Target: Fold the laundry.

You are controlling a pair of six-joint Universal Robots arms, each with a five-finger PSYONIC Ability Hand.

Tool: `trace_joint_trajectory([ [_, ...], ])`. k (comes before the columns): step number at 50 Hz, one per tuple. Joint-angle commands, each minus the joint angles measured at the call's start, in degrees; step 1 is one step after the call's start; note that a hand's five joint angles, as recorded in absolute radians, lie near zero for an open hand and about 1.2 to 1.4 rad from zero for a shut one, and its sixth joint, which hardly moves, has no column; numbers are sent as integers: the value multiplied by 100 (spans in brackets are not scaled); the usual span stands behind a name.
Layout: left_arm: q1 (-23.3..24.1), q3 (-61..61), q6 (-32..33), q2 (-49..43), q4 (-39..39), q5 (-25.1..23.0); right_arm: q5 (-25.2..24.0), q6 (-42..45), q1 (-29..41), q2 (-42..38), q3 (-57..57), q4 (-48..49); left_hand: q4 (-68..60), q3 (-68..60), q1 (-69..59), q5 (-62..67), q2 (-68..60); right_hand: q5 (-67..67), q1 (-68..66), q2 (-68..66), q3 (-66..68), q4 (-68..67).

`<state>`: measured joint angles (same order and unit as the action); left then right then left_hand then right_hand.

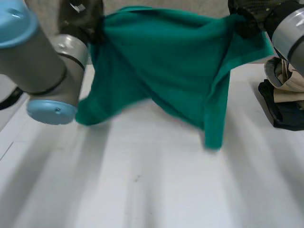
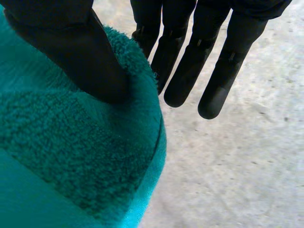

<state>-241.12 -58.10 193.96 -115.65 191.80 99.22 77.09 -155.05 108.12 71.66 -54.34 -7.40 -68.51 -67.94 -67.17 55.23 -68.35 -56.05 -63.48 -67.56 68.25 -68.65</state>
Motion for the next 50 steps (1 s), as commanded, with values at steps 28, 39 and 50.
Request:
trace_joint_trajectory([
  [28,-137,-4166,-315,930,-600,415,131,1179,-1,-874,-3689,1013,4684,4628,4551,-4356,4668,-1395,-1652,-1244,1175,-1135],
  [39,-1235,-5009,308,1361,-547,-1105,96,1091,-133,-759,-3777,1118,4939,4883,4805,-4611,4923,-1395,-1652,-1244,1175,-1135],
  [50,-2018,-5300,1047,922,-372,-2416,104,1073,-142,-812,-3716,1109,4264,4208,4130,-3936,4248,-1395,-1652,-1244,1175,-1135],
])
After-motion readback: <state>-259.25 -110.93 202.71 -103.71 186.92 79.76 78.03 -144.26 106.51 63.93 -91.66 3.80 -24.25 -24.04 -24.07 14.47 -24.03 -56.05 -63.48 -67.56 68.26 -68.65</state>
